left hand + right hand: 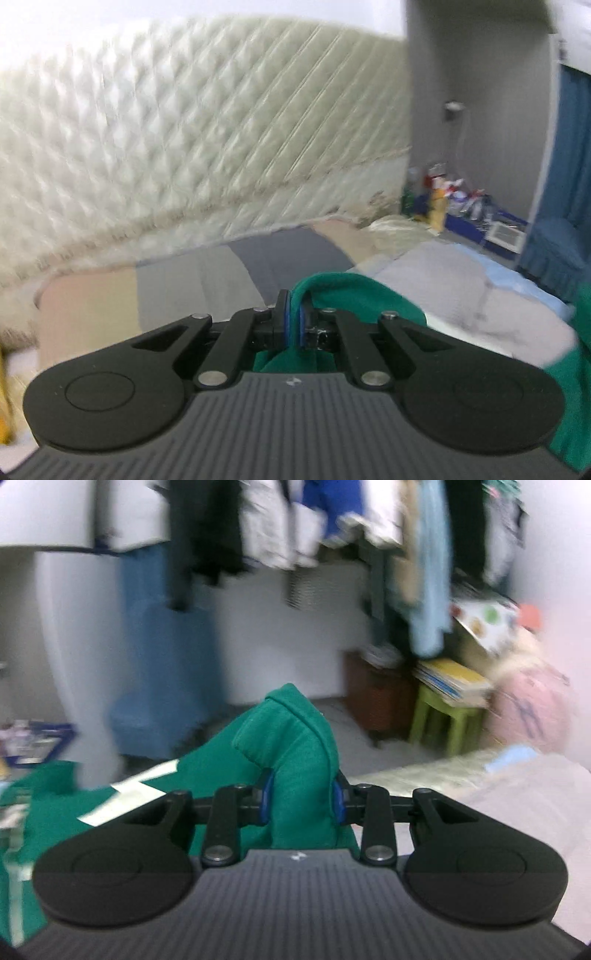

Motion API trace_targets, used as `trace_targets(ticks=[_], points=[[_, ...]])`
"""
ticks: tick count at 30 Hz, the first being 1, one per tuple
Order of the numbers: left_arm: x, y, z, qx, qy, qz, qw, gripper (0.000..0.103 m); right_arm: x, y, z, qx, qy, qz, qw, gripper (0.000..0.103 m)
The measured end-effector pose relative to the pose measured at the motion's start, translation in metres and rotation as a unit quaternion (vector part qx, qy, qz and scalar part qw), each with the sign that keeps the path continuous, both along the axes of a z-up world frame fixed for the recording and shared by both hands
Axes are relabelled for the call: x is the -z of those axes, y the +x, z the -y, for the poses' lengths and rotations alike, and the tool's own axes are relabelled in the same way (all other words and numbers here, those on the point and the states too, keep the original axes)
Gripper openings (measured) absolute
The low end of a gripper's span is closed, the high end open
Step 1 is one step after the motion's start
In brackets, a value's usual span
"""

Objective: Fold large clothes

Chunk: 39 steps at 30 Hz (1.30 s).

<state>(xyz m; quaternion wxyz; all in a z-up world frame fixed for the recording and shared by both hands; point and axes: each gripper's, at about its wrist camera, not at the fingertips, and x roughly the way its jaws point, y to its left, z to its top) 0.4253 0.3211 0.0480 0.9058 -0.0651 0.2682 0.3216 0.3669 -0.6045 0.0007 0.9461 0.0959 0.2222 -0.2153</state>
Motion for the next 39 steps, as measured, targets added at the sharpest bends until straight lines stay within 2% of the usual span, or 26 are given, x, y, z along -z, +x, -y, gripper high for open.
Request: trace_targets(ticks=[5,9,12,15,18,19,20,21,24,27,29,34,36,39], points=[[0.064,0.055,-0.052,-0.040,-0.044,-0.019,0.9981,0.005,0.078,0.030,0.047,0.074,-0.014,-0.070,0.995,0.034],[0.100,0.075,-0.071,-0.015,-0.031,-0.062,0.9975,0.006,0.132,0.035,0.070,0.102,0.022,-0.108,0.989,0.034],[0.117,0.080,-0.077,-0.014,-0.046,-0.063,0.9968,0.007,0.156,0.037,0.075,0.104,0.040,-0.119,0.987,0.035],[0.120,0.080,-0.073,-0.009,-0.045,-0.055,0.9974,0.007,0.156,0.038,0.068,0.098,0.046,-0.116,0.987,0.041],[0.110,0.061,-0.066,-0.007,-0.068,-0.027,0.9973,0.020,0.138,0.038,0.060,0.085,0.053,-0.124,0.987,0.049],[0.105,0.052,-0.063,-0.003,-0.080,-0.017,0.9966,0.038,0.132,0.033,0.055,0.078,0.064,-0.121,0.987,0.057],[0.099,0.043,-0.058,-0.001,-0.090,-0.010,0.9959,0.061,0.126,0.026,0.052,0.072,0.075,-0.118,0.988,0.067],[0.092,0.030,-0.051,-0.001,-0.098,-0.002,0.9952,0.068,0.120,0.018,0.048,0.067,0.083,-0.113,0.988,0.070],[0.077,-0.008,-0.025,0.039,-0.120,0.008,0.9919,0.070,0.106,-0.003,0.033,0.026,0.081,-0.110,0.990,0.071],[0.073,-0.043,0.006,0.081,-0.134,-0.016,0.9875,0.070,0.095,-0.029,0.018,-0.003,0.078,-0.105,0.991,0.071],[0.075,-0.073,0.027,0.102,-0.166,-0.023,0.9806,0.070,0.089,-0.051,0.010,-0.019,0.092,-0.097,0.991,0.071],[0.099,-0.151,0.086,0.166,-0.268,-0.023,0.9488,0.070,0.082,-0.107,-0.019,-0.082,0.156,-0.077,0.981,0.071],[0.118,-0.179,0.114,0.183,-0.304,-0.045,0.9340,0.071,0.085,-0.128,-0.030,-0.113,0.197,-0.074,0.971,0.071],[0.145,-0.214,0.147,0.199,-0.356,-0.060,0.9111,0.071,0.102,-0.155,-0.051,-0.165,0.269,-0.098,0.944,0.071]])
